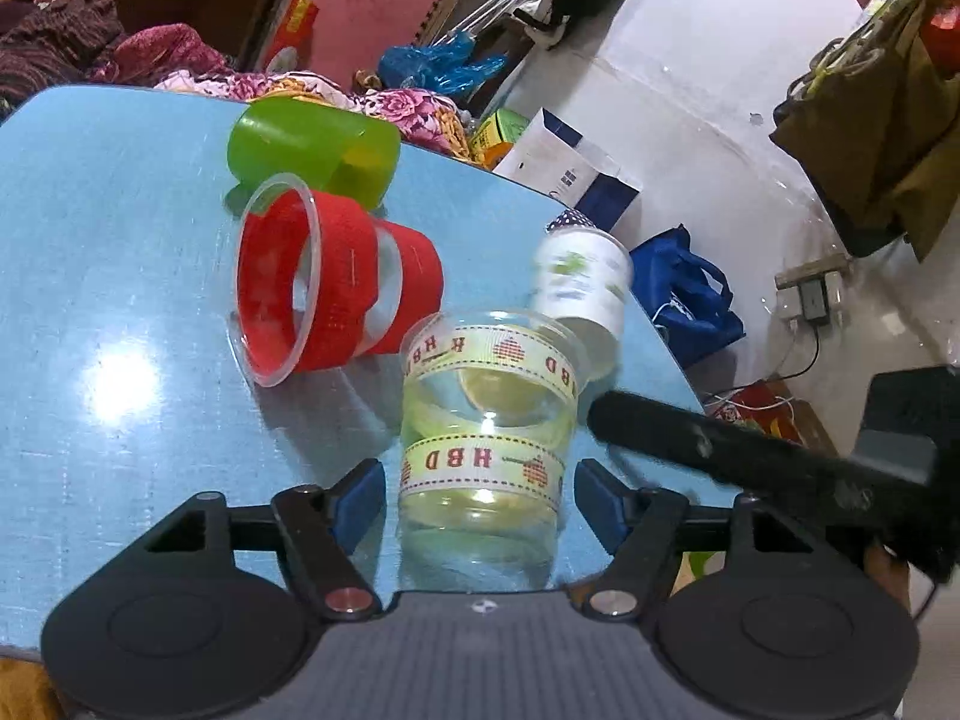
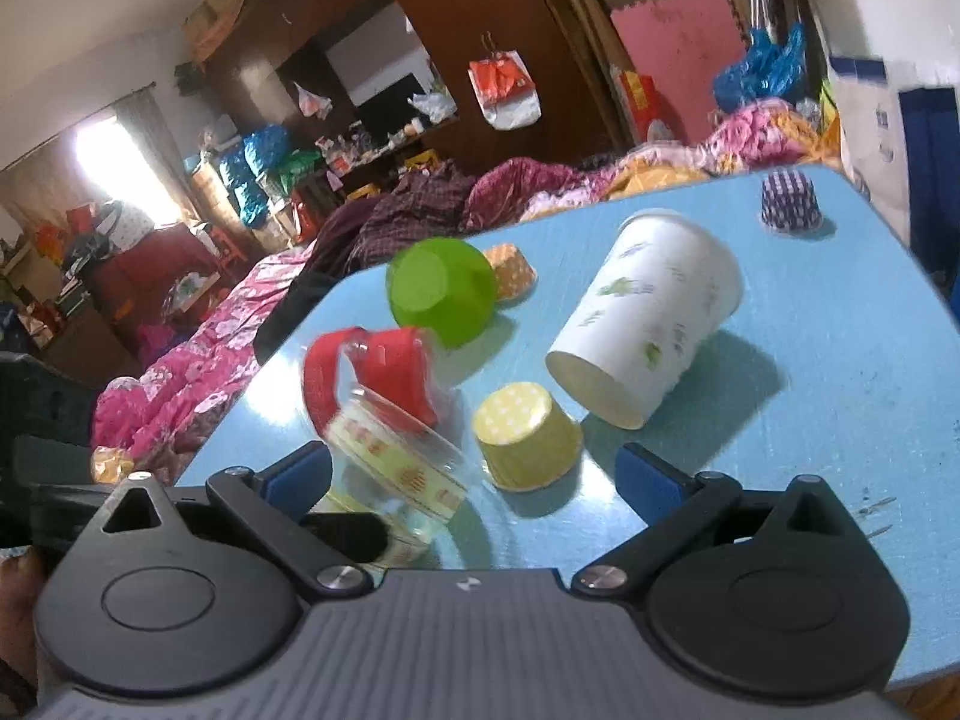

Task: Flip cup upright
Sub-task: 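Lift the clear cup with the left gripper and rotate it upright, then lower the upright clear cup onto the table and open the left gripper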

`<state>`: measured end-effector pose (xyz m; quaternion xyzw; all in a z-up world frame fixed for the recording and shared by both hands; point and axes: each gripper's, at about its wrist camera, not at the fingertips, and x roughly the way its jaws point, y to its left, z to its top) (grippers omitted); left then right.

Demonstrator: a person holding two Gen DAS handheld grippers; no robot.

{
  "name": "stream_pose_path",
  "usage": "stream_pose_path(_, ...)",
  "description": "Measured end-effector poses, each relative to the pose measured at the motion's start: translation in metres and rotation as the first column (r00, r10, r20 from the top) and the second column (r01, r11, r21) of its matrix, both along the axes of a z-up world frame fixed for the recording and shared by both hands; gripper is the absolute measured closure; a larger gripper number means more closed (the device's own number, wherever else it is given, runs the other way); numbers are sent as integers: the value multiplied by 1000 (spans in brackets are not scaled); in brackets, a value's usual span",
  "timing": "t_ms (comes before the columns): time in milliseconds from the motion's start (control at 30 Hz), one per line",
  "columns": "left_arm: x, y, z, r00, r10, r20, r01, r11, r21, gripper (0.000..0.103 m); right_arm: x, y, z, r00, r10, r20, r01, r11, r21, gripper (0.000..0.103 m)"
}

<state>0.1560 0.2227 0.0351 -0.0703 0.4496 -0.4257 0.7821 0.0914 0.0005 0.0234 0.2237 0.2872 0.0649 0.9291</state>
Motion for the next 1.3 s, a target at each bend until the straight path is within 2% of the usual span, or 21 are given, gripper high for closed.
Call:
stream_pose_path(100,-3,5,1,1000,-23,4,23,999,-23,30,-5,-7,-2,999,-33,-4,33,999,2,2)
stream_pose_path(233,-9,24,8,999,-32,22,33,997,-66,30,-10,6,2,1000,4,-3,-4,1000,3,2)
stream_pose_path(367,-18,54,21,997,2,79,7,993,-117,29,-4,21,8,998,57,-9,-56,998,23,2)
stream_pose_path(533,-18,84,34,990,54,133,-28,982,-186,24,22,36,7,991,95,-94,-93,995,24,8)
stream_pose_path(667,-11,90,27,991,51,122,-25,978,-205,24,44,42,8,981,101,-163,-99,995,18,13)
stream_pose_path(800,0,92,15,996,40,82,-22,978,-208,24,52,51,7,974,99,-206,-107,994,-28,24)
stream_pose_path(900,3,95,11,996,44,75,-27,977,-210,24,45,49,4,976,100,-191,-107,994,-27,25)
stream_pose_path(1000,4,96,11,994,58,90,-38,977,-212,24,33,48,11,991,72,-113,-78,995,-55,25)
stream_pose_path(1100,3,95,11,994,60,95,-38,976,-216,24,13,58,19,999,38,28,-33,987,-157,25)
stream_pose_path(1233,-2,93,13,990,77,120,-49,974,-220,24,-3,77,12,977,29,210,34,956,-293,25)
stream_pose_path(1300,-3,93,14,988,86,130,-56,974,-219,24,-10,89,2,961,34,274,77,920,-384,25)
